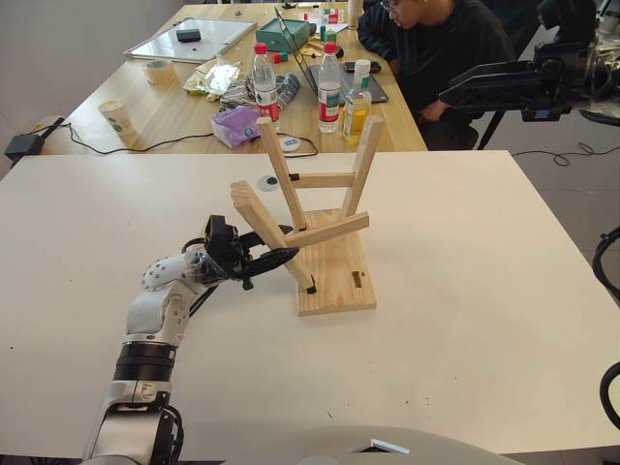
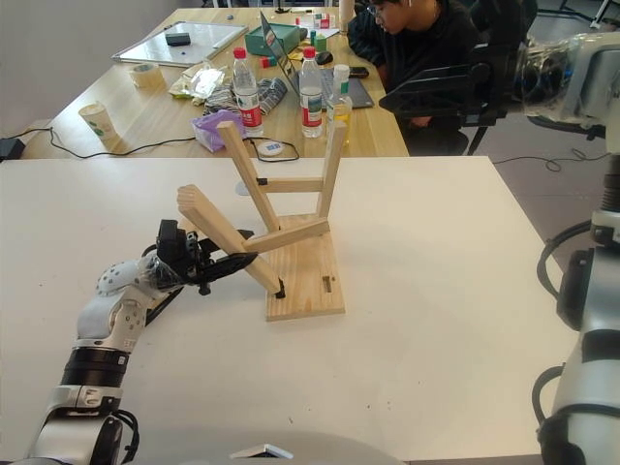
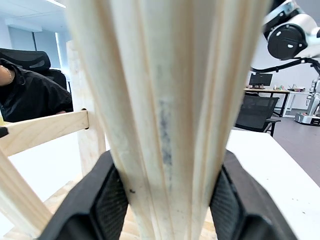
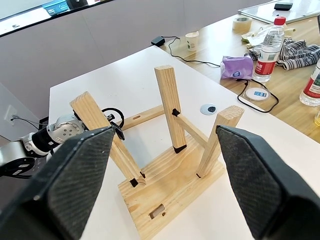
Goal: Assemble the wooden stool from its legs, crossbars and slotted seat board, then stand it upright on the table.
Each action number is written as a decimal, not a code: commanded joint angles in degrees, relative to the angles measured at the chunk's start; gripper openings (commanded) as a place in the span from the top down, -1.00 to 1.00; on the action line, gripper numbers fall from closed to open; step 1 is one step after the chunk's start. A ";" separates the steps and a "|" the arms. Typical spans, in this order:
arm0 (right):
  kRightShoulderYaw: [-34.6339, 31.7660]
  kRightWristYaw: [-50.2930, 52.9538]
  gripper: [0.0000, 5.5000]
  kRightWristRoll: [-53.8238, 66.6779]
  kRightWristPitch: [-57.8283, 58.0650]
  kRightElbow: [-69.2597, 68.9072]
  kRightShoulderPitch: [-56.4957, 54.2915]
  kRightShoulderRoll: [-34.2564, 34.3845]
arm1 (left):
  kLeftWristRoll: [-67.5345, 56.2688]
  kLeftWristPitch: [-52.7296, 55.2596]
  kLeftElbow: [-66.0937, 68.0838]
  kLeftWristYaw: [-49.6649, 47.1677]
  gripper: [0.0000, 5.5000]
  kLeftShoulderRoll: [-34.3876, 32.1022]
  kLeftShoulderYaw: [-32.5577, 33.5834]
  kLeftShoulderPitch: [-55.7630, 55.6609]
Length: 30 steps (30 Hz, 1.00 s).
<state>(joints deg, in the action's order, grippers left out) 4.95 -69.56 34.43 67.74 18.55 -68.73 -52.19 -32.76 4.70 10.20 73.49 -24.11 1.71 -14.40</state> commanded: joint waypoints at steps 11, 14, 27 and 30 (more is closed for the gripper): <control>-3.65 2.19 -0.36 0.81 1.49 -4.17 3.64 1.04 | 4.43 2.64 4.97 5.34 0.26 -7.25 -4.04 -1.66; -4.34 1.43 -0.36 0.62 0.67 -4.14 5.12 0.24 | 4.01 3.32 5.61 5.99 0.26 -7.86 -4.28 -2.92; -6.06 5.08 -0.36 1.47 4.74 -6.85 4.30 2.47 | 3.63 6.23 6.46 8.57 0.26 -9.79 -3.16 -7.37; -7.12 6.73 -0.36 2.69 5.93 -9.12 5.72 2.63 | 3.73 6.90 6.18 9.48 0.26 -10.45 -3.13 -7.76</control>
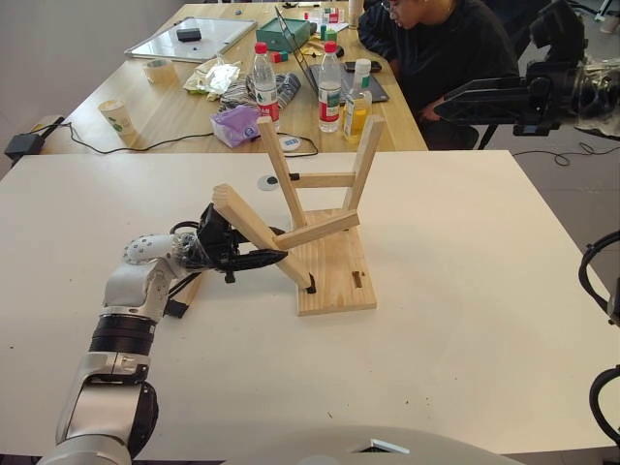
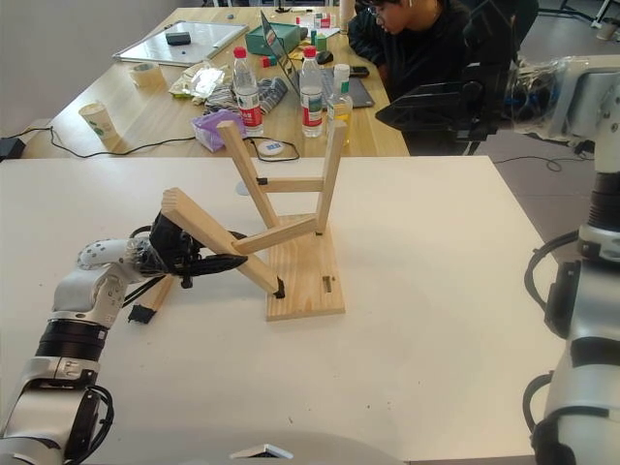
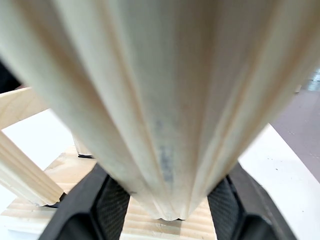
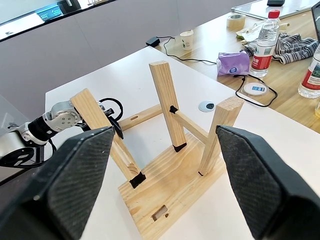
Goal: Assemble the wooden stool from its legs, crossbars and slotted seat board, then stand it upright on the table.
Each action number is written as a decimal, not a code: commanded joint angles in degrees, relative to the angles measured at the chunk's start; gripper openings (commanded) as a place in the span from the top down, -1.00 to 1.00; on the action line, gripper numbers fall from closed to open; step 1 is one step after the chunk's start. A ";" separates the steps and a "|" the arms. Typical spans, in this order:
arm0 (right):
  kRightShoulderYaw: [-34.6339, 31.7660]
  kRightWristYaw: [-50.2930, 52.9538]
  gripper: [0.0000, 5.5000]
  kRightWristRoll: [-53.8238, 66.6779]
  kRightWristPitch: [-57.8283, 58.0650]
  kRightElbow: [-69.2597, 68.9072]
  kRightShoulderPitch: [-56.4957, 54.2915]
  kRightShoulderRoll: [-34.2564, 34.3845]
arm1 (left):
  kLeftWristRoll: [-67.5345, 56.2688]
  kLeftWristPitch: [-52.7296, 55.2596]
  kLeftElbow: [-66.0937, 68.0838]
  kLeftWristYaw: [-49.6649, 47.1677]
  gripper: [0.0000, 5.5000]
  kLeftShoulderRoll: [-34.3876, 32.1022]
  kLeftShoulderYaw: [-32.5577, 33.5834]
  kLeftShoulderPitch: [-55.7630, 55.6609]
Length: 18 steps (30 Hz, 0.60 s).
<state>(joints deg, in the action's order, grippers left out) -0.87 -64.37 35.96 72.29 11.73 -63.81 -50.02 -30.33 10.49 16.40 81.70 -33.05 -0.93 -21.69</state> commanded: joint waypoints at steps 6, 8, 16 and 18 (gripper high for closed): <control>-2.56 2.61 -0.36 2.59 1.50 -3.55 2.80 -0.33 | 3.21 0.67 0.15 2.86 0.26 -2.33 -2.09 -0.01; -2.31 3.10 -0.36 2.80 1.70 -3.20 2.10 -0.11 | 4.27 0.02 -0.53 3.49 0.26 -2.72 -3.18 0.37; -3.90 4.75 -0.36 4.24 3.35 -4.89 3.50 -0.21 | 10.26 -1.40 2.54 5.86 0.26 -4.09 -10.78 -4.23; -5.19 6.32 -0.36 4.97 4.63 -6.40 4.32 0.24 | 11.95 -1.73 2.09 4.74 0.26 -3.85 -12.67 -4.49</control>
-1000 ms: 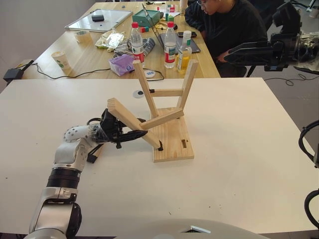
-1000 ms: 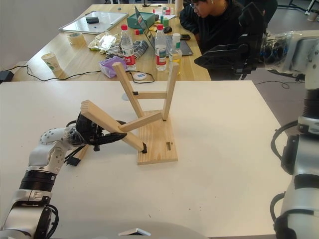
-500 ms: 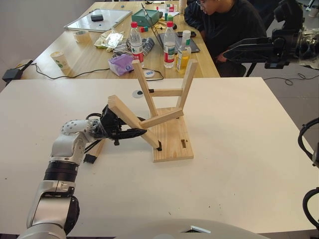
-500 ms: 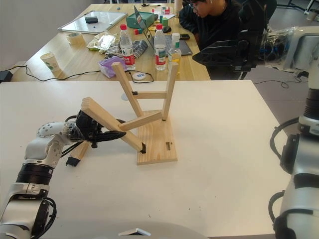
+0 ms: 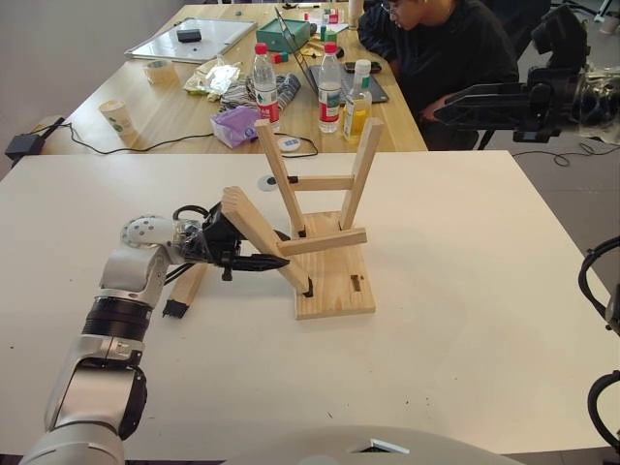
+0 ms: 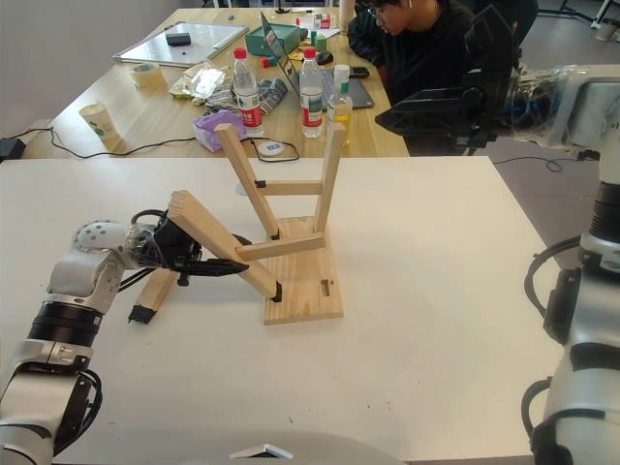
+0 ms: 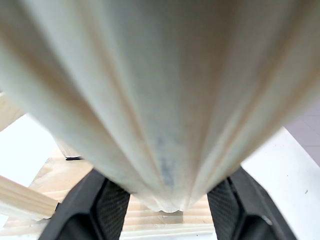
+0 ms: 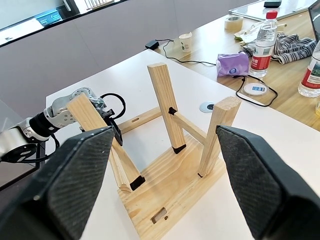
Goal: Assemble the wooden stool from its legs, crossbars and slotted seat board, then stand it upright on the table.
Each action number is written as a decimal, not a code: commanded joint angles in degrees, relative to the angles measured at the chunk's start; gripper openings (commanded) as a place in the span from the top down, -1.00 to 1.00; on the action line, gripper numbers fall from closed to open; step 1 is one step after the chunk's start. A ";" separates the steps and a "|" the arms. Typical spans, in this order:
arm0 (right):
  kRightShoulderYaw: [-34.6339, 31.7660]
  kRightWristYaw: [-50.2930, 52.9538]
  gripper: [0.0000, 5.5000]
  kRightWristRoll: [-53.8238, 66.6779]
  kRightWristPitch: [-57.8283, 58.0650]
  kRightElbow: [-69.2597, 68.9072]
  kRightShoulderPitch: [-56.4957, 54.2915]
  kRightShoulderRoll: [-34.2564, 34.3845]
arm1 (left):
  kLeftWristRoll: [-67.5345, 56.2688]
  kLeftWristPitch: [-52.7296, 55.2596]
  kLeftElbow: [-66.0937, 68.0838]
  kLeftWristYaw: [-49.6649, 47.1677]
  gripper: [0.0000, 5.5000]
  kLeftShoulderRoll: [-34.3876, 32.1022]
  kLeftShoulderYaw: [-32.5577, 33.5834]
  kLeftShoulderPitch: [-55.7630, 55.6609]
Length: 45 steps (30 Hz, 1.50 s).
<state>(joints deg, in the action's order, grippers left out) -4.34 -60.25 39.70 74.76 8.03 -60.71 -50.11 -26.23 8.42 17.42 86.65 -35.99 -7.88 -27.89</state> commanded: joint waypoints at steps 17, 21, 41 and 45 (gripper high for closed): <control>-10.19 7.66 -0.36 5.11 3.49 -8.52 10.75 -0.34 | 14.97 12.88 -1.14 -5.41 0.26 -1.84 -22.52 -3.35; -11.03 8.28 -0.36 5.67 3.87 -9.43 11.43 -0.46 | 15.41 10.21 -2.11 -6.01 0.26 -3.62 -23.75 -0.21; -15.64 15.38 -0.36 9.78 5.39 -13.30 14.07 0.82 | 10.45 19.82 -6.97 -7.87 -0.33 -2.84 -14.05 -8.15; -18.16 17.25 -0.36 11.03 5.54 -14.79 16.55 0.67 | 11.08 19.23 -8.73 -3.57 -0.53 -9.52 -12.06 -5.32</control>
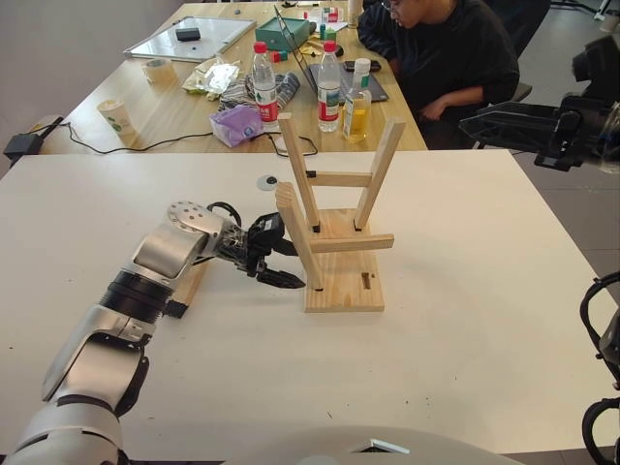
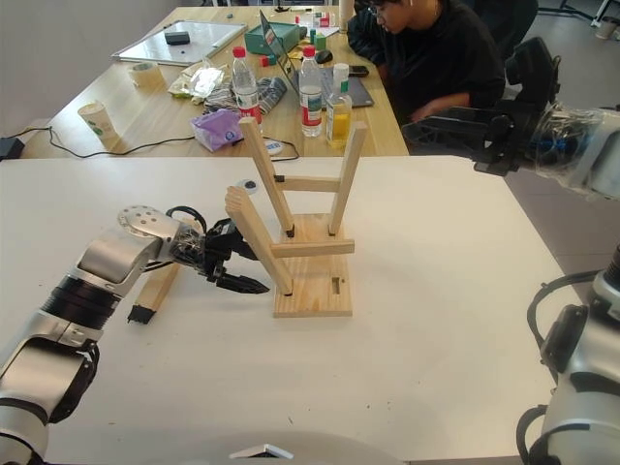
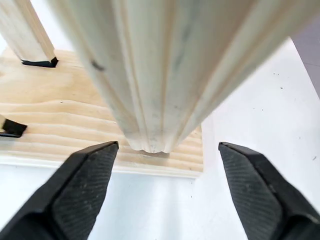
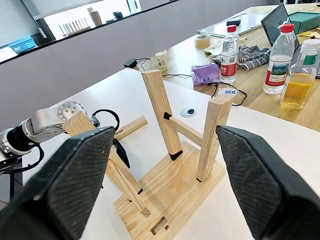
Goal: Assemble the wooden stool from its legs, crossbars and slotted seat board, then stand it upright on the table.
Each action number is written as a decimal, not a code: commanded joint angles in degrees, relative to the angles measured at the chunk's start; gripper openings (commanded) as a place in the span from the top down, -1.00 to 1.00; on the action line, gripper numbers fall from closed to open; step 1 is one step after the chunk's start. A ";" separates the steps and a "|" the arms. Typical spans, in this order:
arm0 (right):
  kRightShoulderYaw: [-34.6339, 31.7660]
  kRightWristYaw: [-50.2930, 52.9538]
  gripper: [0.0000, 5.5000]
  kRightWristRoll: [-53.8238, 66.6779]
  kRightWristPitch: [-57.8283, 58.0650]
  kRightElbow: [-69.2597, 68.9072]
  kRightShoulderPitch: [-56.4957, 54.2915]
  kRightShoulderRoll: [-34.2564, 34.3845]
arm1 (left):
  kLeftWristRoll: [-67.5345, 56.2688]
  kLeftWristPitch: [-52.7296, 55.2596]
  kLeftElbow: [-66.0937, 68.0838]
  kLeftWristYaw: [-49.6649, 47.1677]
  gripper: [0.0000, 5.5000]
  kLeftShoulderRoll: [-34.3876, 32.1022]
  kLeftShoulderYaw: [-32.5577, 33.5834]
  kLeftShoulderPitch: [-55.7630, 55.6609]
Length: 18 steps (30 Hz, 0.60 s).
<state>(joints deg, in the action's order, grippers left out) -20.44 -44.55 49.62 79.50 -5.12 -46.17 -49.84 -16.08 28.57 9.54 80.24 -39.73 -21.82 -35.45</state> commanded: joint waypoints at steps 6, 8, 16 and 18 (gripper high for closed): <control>-7.98 4.91 -0.36 3.38 1.41 -5.70 8.13 0.90 | 7.75 -7.19 8.96 -7.25 -0.54 -10.99 7.35 6.99; -9.86 5.95 -0.36 4.00 1.24 -6.48 10.43 1.24 | 8.14 -7.25 13.91 -16.09 -0.54 -8.94 12.03 7.99; -13.76 9.16 -0.36 7.03 1.61 -8.95 14.37 1.55 | 5.90 1.21 15.97 -33.99 -0.54 -2.96 22.94 15.54; -13.03 9.86 -0.36 7.68 1.34 -8.66 13.80 1.76 | 5.39 3.54 14.93 -35.50 -0.54 -1.95 23.80 17.36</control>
<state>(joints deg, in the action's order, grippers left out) -34.01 -35.63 56.31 80.72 -13.41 -31.92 -49.38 -10.33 30.15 25.69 46.16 -42.51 1.02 -19.73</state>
